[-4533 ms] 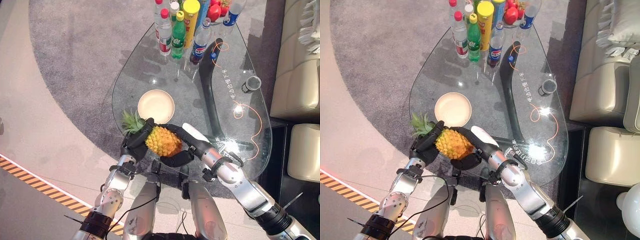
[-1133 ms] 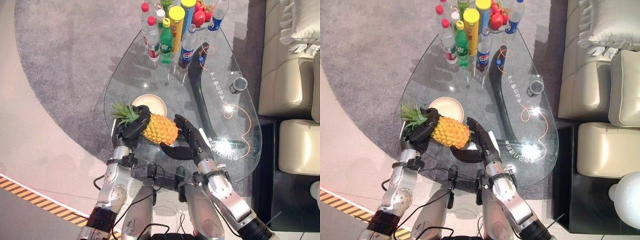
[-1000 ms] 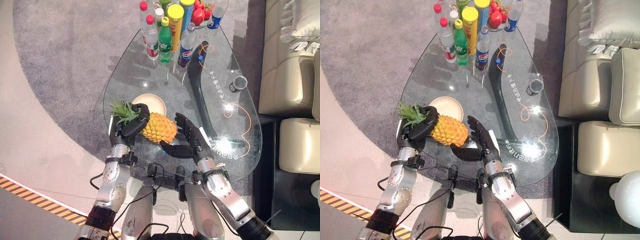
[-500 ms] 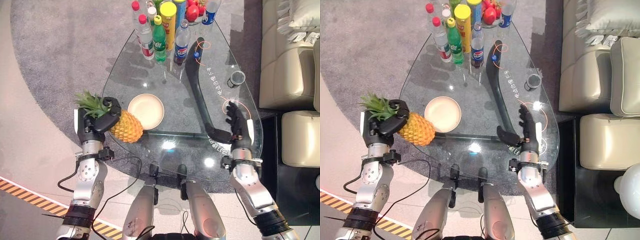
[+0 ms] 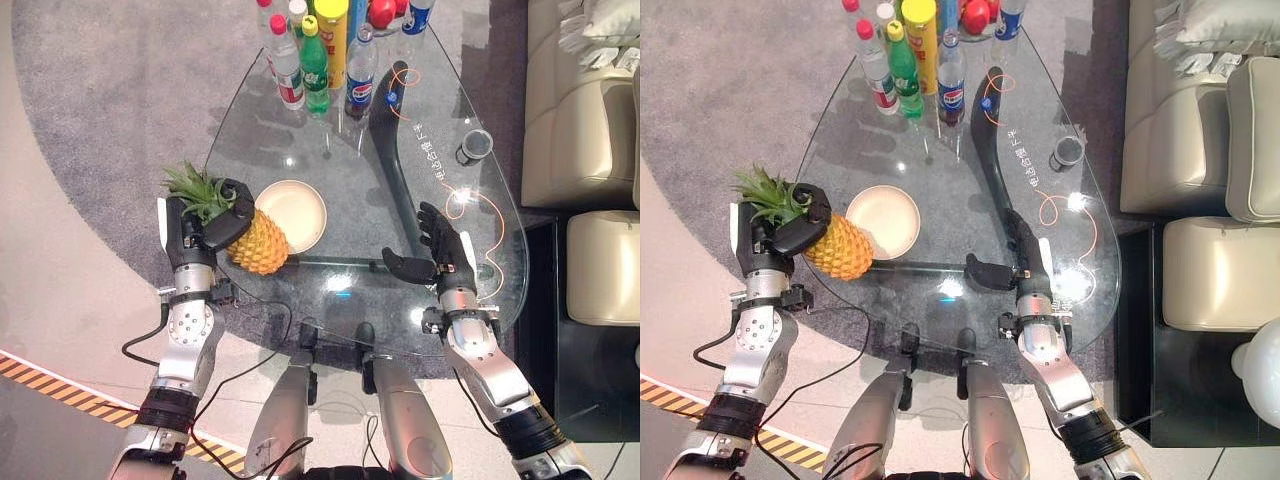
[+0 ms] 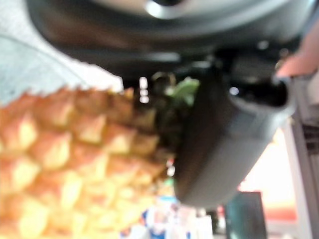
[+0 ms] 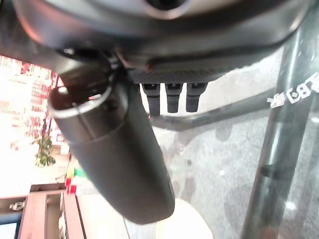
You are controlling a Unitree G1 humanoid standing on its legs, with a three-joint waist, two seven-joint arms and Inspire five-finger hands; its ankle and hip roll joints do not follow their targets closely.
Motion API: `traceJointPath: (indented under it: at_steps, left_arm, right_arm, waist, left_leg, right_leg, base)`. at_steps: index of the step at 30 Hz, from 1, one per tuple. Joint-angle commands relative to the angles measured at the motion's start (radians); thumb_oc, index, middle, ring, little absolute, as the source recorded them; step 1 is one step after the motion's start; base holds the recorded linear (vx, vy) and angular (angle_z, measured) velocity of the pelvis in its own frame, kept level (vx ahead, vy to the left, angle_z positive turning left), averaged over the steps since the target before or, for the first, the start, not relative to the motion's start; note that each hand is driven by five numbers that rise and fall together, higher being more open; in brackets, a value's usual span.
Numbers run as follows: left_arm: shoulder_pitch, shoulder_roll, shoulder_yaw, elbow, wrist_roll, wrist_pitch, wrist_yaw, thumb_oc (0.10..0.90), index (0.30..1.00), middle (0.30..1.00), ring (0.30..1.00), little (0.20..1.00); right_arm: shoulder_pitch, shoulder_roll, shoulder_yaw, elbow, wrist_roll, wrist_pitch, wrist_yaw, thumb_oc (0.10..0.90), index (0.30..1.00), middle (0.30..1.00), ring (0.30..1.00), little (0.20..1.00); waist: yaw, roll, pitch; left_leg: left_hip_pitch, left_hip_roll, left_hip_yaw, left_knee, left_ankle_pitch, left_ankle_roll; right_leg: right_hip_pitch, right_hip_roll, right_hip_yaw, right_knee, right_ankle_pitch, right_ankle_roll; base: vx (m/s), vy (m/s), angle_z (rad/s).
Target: Pick up the fruit to the plate
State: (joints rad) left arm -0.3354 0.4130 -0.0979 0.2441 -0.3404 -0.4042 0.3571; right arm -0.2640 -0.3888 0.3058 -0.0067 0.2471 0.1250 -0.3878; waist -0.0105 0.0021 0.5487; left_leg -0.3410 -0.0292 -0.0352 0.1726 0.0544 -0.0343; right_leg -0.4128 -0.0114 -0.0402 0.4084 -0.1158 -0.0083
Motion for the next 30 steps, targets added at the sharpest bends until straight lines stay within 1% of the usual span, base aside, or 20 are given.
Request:
traceJointPath:
  at_steps: [1, 5, 10, 12, 13, 15, 16, 17, 18, 22, 26, 30]
  left_arm:
    - [-0.104, 0.072, 0.059, -0.081, 0.087, -0.179, 0.076, 0.100, 0.300, 0.300, 0.300, 0.200]
    - [-0.137, 0.085, 0.051, -0.052, 0.131, -0.195, 0.125, 0.100, 0.300, 0.300, 0.300, 0.200]
    - [-0.191, 0.097, 0.047, -0.027, 0.198, -0.220, 0.214, 0.100, 0.300, 0.300, 0.300, 0.200]
    - [-0.202, 0.101, 0.049, -0.021, 0.213, -0.226, 0.229, 0.100, 0.300, 0.300, 0.300, 0.200]
    - [-0.221, 0.106, 0.050, -0.013, 0.234, -0.234, 0.258, 0.100, 0.300, 0.300, 0.300, 0.200]
    - [-0.238, 0.109, 0.049, -0.002, 0.244, -0.243, 0.279, 0.100, 0.300, 0.300, 0.300, 0.200]
    - [-0.255, 0.115, 0.050, 0.005, 0.257, -0.255, 0.305, 0.100, 0.300, 0.300, 0.300, 0.200]
    - [-0.260, 0.116, 0.051, 0.006, 0.259, -0.258, 0.311, 0.100, 0.300, 0.300, 0.300, 0.200]
    - [-0.271, 0.118, 0.050, 0.011, 0.263, -0.264, 0.321, 0.100, 0.300, 0.300, 0.300, 0.200]
    - [-0.322, 0.122, 0.038, 0.024, 0.305, -0.280, 0.363, 0.100, 0.300, 0.300, 0.300, 0.200]
    - [-0.361, 0.125, 0.023, 0.034, 0.335, -0.290, 0.394, 0.100, 0.300, 0.300, 0.300, 0.200]
    - [-0.411, 0.135, 0.012, 0.055, 0.351, -0.295, 0.430, 0.100, 0.300, 0.300, 0.300, 0.200]
  right_arm:
    - [-0.046, -0.008, 0.019, -0.098, 0.008, -0.016, 0.030, 0.800, 0.900, 0.900, 0.900, 0.900]
    - [-0.062, -0.013, 0.039, -0.095, 0.017, 0.011, 0.046, 0.800, 0.900, 0.900, 0.900, 0.900]
    - [-0.089, -0.012, 0.078, -0.077, 0.021, 0.047, 0.077, 0.800, 0.900, 0.900, 0.900, 0.900]
    - [-0.095, -0.011, 0.086, -0.073, 0.023, 0.060, 0.090, 0.800, 0.900, 0.900, 0.900, 0.900]
    - [-0.106, -0.012, 0.100, -0.069, 0.027, 0.082, 0.113, 0.800, 0.900, 0.900, 0.900, 0.900]
    - [-0.117, -0.013, 0.113, -0.062, 0.031, 0.101, 0.136, 0.800, 0.900, 0.900, 0.900, 0.900]
    - [-0.126, -0.015, 0.130, -0.052, 0.037, 0.130, 0.176, 0.800, 0.900, 0.900, 0.900, 0.900]
    - [-0.128, -0.016, 0.134, -0.050, 0.039, 0.132, 0.181, 0.800, 0.900, 0.900, 0.900, 0.900]
    - [-0.133, -0.017, 0.147, -0.046, 0.053, 0.147, 0.191, 0.800, 0.900, 0.900, 0.900, 0.900]
    - [-0.161, -0.020, 0.208, -0.014, 0.084, 0.213, 0.283, 0.800, 0.900, 0.900, 0.900, 0.900]
    - [-0.181, -0.024, 0.250, 0.022, 0.095, 0.235, 0.328, 0.800, 0.900, 0.900, 0.900, 0.900]
    - [-0.206, -0.029, 0.284, 0.067, 0.105, 0.242, 0.369, 0.800, 0.900, 0.900, 0.900, 0.900]
  waist:
    - [-0.033, -0.013, -0.029]
    - [-0.039, -0.014, -0.029]
    - [-0.047, -0.014, -0.029]
    - [-0.048, -0.014, -0.029]
    - [-0.050, -0.013, -0.029]
    - [-0.052, -0.013, -0.029]
    - [-0.053, -0.013, -0.029]
    - [-0.054, -0.012, -0.029]
    - [-0.054, -0.012, -0.029]
    - [-0.057, -0.011, -0.029]
    - [-0.060, -0.010, -0.029]
    - [-0.063, -0.008, -0.029]
  left_leg:
    - [-0.056, -0.036, 0.043, 0.139, -0.065, 0.016]
    - [-0.080, -0.034, 0.051, 0.142, -0.063, 0.016]
    - [-0.122, -0.033, 0.061, 0.154, -0.067, 0.015]
    - [-0.129, -0.034, 0.062, 0.155, -0.067, 0.015]
    - [-0.142, -0.034, 0.065, 0.159, -0.068, 0.016]
    - [-0.152, -0.034, 0.067, 0.162, -0.068, 0.015]
    - [-0.163, -0.034, 0.069, 0.167, -0.070, 0.014]
    - [-0.165, -0.034, 0.070, 0.167, -0.070, 0.014]
    - [-0.170, -0.035, 0.070, 0.169, -0.071, 0.014]
    - [-0.200, -0.037, 0.077, 0.177, -0.071, 0.013]
    - [-0.212, -0.040, 0.079, 0.177, -0.072, 0.015]
    - [-0.233, -0.045, 0.083, 0.185, -0.075, 0.017]
  right_leg:
    - [0.012, -0.005, 0.043, -0.093, 0.080, 0.035]
    - [-0.020, -0.004, 0.051, -0.086, 0.084, 0.037]
    - [-0.069, -0.001, 0.061, -0.078, 0.090, 0.039]
    - [-0.075, 0.000, 0.064, -0.077, 0.091, 0.039]
    - [-0.091, 0.001, 0.067, -0.075, 0.093, 0.039]
    - [-0.101, 0.000, 0.069, -0.074, 0.095, 0.039]
    - [-0.113, -0.001, 0.071, -0.070, 0.096, 0.040]
    - [-0.116, -0.001, 0.072, -0.070, 0.097, 0.040]
    - [-0.121, -0.002, 0.072, -0.070, 0.097, 0.040]
    - [-0.156, -0.006, 0.073, -0.068, 0.105, 0.039]
    - [-0.175, -0.005, 0.078, -0.069, 0.111, 0.040]
    - [-0.199, -0.004, 0.084, -0.067, 0.118, 0.040]
  base:
    - [0.00, 0.064, 0.00]
    - [-0.01, 0.051, -0.07]
    - [-0.01, 0.055, -0.04]
    - [0.00, 0.050, -0.01]
    - [-0.01, 0.066, 0.00]
    - [-0.01, 0.056, -0.01]
    - [0.00, 0.045, -0.01]
    - [0.00, 0.052, -0.01]
    - [0.01, 0.048, -0.02]
    - [-0.01, 0.049, -0.01]
    - [0.00, 0.036, -0.01]
    - [0.00, 0.042, -0.08]
